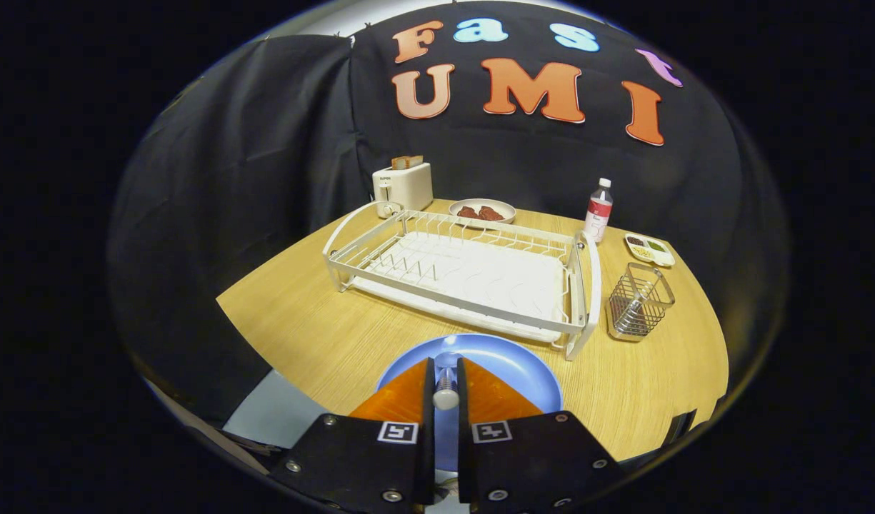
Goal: Take the plate from the dish rack, then take the spoon from the basket and place it into the plate.
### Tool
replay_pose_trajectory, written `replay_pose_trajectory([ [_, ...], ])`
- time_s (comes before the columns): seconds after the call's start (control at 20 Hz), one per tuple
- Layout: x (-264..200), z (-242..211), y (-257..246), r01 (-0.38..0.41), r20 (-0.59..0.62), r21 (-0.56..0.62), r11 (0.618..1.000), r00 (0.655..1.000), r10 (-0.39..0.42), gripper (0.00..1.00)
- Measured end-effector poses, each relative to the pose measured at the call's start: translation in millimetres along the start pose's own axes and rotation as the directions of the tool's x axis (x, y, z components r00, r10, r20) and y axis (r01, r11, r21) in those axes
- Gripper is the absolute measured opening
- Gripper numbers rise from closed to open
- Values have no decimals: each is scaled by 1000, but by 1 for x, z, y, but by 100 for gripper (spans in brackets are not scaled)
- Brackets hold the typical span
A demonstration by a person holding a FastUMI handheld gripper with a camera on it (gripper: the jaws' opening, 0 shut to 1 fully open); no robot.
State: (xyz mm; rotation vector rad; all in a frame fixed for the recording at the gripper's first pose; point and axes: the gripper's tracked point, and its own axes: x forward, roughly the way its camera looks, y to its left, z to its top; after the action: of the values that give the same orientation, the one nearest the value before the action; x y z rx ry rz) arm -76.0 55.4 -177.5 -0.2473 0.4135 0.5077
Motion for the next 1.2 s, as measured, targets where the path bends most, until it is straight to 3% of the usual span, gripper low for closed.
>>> replay_pose_trajectory([
  [0.15, 0, 2, -7, 21, -10, 6, 1000, 1000, -20, 21],
  [0.4, -3, 23, -26, 66, 21, 78, 995, 997, -68, 73],
  [0.55, -9, 48, -45, 114, 57, 112, 987, 991, -121, 96],
  [0.95, -19, 129, -89, 220, 186, 163, 962, 950, -249, 98],
  [1.2, -40, 193, -111, 291, 310, 161, 943, 892, -329, 98],
])
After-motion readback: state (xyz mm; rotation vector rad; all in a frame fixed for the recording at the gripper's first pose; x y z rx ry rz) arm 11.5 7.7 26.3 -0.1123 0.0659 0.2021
